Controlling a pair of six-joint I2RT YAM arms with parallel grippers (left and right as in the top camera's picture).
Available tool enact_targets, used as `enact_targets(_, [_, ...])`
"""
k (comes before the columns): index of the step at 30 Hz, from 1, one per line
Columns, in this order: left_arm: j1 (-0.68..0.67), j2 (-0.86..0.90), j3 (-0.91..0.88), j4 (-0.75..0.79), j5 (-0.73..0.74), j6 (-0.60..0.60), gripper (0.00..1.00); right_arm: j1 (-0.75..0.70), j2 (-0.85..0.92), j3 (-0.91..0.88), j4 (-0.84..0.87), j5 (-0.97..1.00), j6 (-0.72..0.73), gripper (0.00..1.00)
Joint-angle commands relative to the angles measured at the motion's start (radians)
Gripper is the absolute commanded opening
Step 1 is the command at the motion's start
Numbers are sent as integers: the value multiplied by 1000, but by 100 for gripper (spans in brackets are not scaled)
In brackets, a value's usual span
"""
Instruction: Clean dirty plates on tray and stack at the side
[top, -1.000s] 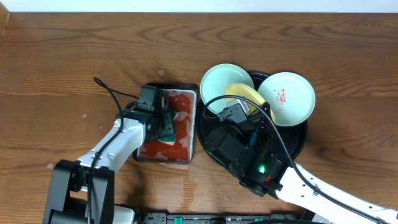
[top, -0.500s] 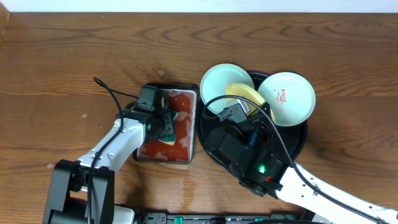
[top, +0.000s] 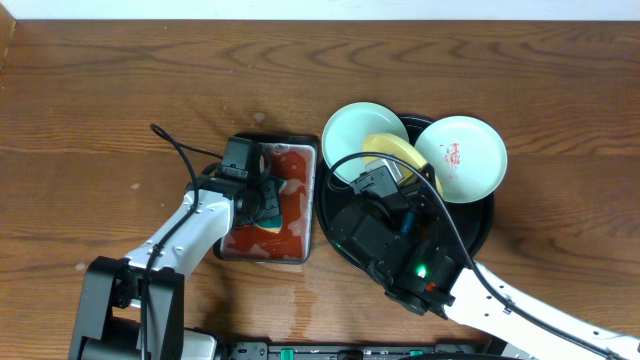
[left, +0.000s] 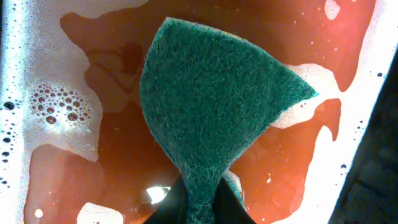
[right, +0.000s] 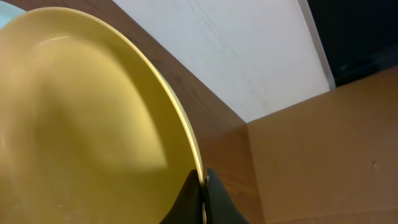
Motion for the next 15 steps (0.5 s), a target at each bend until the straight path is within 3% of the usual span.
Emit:
enact_targets(1, [4,-8,-16,-2,12,10,7,-27,-1,25,6,8,78,1])
enact_targets(9, [4,-8,-17,-2,13,10,7,-180,-13,25,-52,-287,310,1])
enact_targets(15, [4,-8,-17,-2,12,10,7,-331,-87,25,-89,-472,357,1])
